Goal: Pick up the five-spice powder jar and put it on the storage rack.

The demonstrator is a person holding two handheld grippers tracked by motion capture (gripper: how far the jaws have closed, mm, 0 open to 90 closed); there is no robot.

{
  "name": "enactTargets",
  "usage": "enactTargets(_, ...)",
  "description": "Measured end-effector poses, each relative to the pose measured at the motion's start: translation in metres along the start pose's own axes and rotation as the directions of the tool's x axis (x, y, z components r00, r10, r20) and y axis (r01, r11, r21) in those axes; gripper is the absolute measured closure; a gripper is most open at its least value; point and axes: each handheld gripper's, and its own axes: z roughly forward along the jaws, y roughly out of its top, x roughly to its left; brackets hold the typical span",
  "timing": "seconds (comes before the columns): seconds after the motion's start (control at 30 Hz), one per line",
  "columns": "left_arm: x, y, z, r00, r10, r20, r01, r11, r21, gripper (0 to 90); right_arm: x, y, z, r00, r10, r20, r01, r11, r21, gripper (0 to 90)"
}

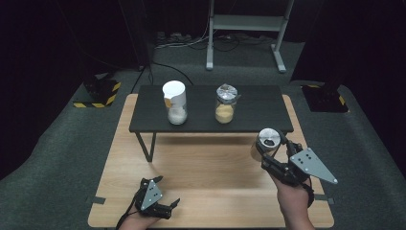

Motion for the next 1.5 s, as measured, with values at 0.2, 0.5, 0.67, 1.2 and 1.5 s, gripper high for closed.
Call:
enactTargets(0.2, 0.000, 0.000, 0.000, 1.0000, 0.001, 0.000, -0.001, 1.0000, -0.001, 1.1, -0.001, 0.009, 0.004, 1.0000, -0.008, 0.006, 0.008, 1.000, -0.014, 34.7)
enactTargets(0.5, 0.000, 0.000, 0.000, 1.0000, 0.001, 0.003, -0.001, 1.0000, -0.001, 1.1, -0.002, 0.020, 0.010, 0.9999, -0.009, 0.013, 0.009, 1.000, -0.026, 34.7)
enactTargets(0.67, 0.000, 0.000, 0.000, 1.0000, 0.002, 0.005, -0.002, 1.0000, -0.003, 1.1, -0.002, 0.027, 0.015, 0.9996, -0.020, 0.018, 0.021, 0.999, -0.033, 34.8)
enactTargets(1.2, 0.000, 0.000, -0.001, 1.0000, 0.002, 0.004, -0.002, 1.0000, -0.005, 1.1, -0.003, 0.041, 0.034, 0.9990, -0.031, 0.033, 0.033, 0.998, -0.062, 34.8)
enactTargets(1.5, 0.000, 0.000, -0.001, 1.0000, 0.000, 0.004, 0.000, 1.0000, -0.007, 1.1, -0.005, 0.041, 0.049, 0.9983, -0.036, 0.046, 0.039, 0.997, -0.061, 34.8)
